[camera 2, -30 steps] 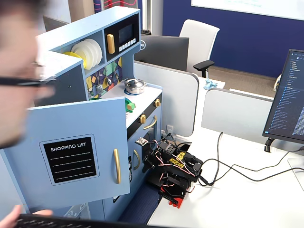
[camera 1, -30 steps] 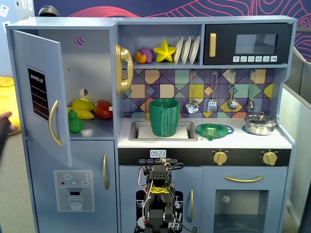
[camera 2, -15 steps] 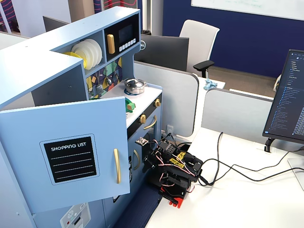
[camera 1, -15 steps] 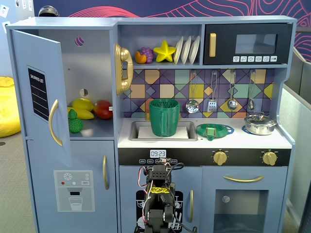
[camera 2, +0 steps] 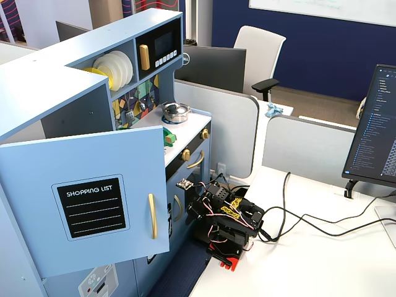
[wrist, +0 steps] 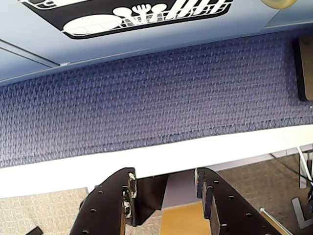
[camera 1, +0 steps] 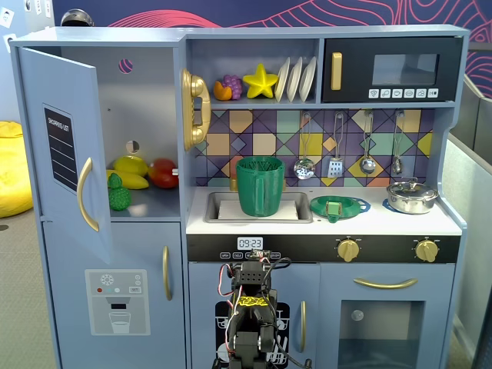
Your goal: Pick up the green pineapple from the left cabinet and place it in the green recipient
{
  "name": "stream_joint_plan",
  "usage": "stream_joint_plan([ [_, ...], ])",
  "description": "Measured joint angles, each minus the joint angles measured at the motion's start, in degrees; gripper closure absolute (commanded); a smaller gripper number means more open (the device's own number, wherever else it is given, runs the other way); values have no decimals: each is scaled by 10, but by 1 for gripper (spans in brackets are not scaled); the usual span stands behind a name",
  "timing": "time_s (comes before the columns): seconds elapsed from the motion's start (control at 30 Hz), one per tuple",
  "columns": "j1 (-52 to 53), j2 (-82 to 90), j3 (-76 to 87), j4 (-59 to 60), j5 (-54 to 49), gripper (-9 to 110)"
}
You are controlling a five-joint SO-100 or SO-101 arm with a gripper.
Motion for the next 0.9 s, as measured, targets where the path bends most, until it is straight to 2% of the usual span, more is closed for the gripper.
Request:
stream_joint_plan([
  [0.07,-2,0,0,0,0,95],
  [0.1,-8,0,0,0,-1,99],
  [0.23,-90,-4,2,-24,25,101],
  [0.3,-135,-24,3,-97,49,87],
  [0.4,-218,-103,-17,-275,1,86],
  [0.53,-336,-224,-119,-492,-94,75],
  [0.7,-405,-388,-311,-594,-137,67],
  [0.9,-411,-562,-477,-713,-149,64],
])
